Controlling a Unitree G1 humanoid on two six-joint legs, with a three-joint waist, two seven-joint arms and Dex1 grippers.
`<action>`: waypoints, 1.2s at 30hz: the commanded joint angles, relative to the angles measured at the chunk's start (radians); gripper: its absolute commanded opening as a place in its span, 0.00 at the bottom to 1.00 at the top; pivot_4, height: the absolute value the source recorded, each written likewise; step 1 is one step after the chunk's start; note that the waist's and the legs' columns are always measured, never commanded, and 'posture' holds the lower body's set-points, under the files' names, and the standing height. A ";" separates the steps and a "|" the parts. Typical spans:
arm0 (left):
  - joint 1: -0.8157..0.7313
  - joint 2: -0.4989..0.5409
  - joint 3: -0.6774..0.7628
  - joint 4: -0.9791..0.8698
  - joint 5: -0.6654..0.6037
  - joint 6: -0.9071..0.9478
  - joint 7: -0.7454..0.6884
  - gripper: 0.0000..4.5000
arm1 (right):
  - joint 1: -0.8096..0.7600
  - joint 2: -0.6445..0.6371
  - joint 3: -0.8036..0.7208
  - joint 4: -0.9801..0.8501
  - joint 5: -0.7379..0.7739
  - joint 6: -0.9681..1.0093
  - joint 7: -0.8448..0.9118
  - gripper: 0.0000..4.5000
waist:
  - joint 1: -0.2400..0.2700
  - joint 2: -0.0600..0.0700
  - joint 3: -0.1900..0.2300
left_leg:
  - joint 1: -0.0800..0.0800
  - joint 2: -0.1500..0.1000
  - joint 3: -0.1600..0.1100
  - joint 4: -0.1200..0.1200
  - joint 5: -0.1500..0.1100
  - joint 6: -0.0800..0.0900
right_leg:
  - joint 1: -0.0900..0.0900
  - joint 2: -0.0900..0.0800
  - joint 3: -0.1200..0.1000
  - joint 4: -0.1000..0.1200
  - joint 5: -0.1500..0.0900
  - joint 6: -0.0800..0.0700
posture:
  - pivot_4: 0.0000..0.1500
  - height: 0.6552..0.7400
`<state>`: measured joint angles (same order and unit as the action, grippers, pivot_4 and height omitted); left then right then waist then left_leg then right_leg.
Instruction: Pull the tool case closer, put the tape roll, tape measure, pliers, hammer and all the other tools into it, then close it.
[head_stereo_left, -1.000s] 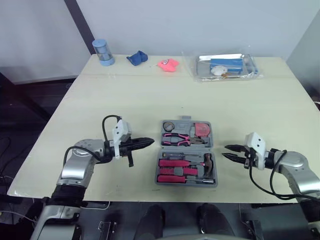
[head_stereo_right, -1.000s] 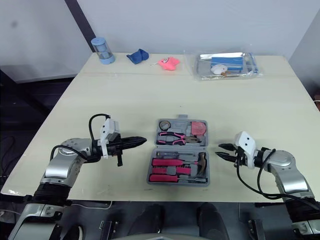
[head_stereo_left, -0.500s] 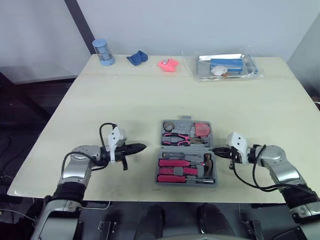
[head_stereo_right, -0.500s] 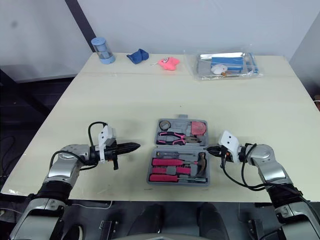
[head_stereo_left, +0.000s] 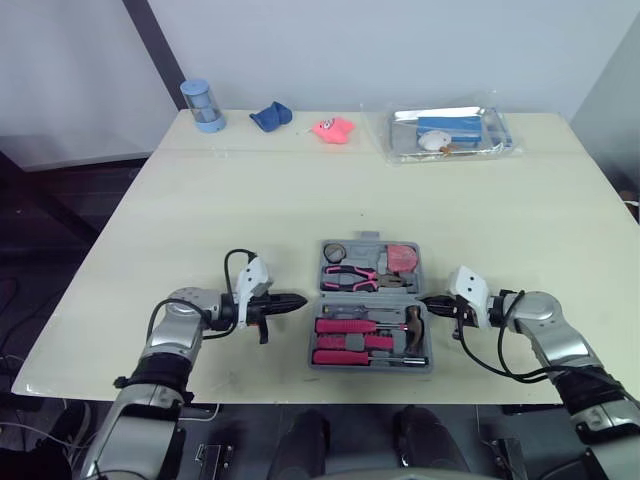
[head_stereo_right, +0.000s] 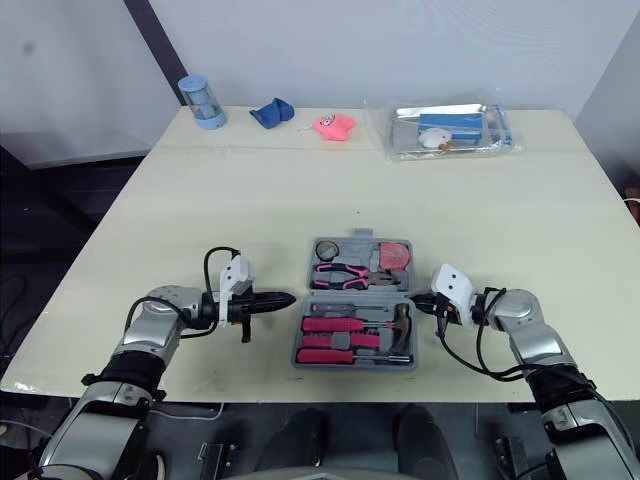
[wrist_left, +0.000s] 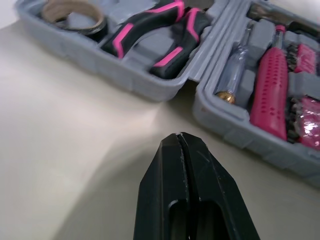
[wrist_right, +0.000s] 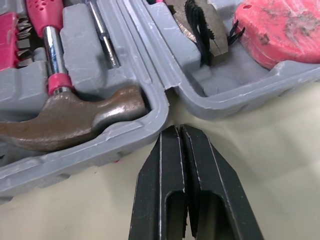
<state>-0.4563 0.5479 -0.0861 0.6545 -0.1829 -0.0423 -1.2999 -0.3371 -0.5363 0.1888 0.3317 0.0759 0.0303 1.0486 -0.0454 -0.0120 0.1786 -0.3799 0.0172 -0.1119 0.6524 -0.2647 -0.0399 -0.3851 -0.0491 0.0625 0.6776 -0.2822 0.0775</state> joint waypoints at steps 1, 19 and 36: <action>-0.027 -0.017 -0.010 0.032 0.022 -0.031 0.014 0.00 | -0.013 0.005 0.004 -0.011 -0.003 -0.020 0.000 0.02 | -0.001 0.000 0.000 | 0.000 0.000 0.000 0.000 0.000 0.000 | 0.000 0.000 0.000 0.000 0.000 0.000 | 1.00 1.00; -0.058 -0.083 -0.034 0.059 0.050 -0.037 0.016 0.00 | -0.017 0.011 0.000 -0.020 0.008 -0.027 0.020 0.02 | 0.000 0.000 0.000 | 0.000 0.000 0.000 0.000 0.000 0.000 | 0.000 0.000 0.000 0.000 0.000 0.000 | 1.00 1.00; 0.128 -0.081 -0.076 -0.287 0.017 0.133 0.007 0.00 | 0.075 -0.042 -0.006 -0.137 0.060 0.040 0.107 0.02 | 0.003 0.000 0.000 | -0.001 0.000 0.000 0.000 0.000 0.000 | 0.000 0.000 0.000 -0.001 0.000 0.000 | 1.00 1.00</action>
<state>-0.3372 0.4854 -0.1264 0.4200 -0.1435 0.0840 -1.2795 -0.2655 -0.5852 0.1781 0.2475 0.1081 0.0752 1.1319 -0.0426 -0.0117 0.1784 -0.3805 0.0171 -0.1121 0.6522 -0.2647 -0.0398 -0.3850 -0.0494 0.0627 0.6768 -0.2823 0.0775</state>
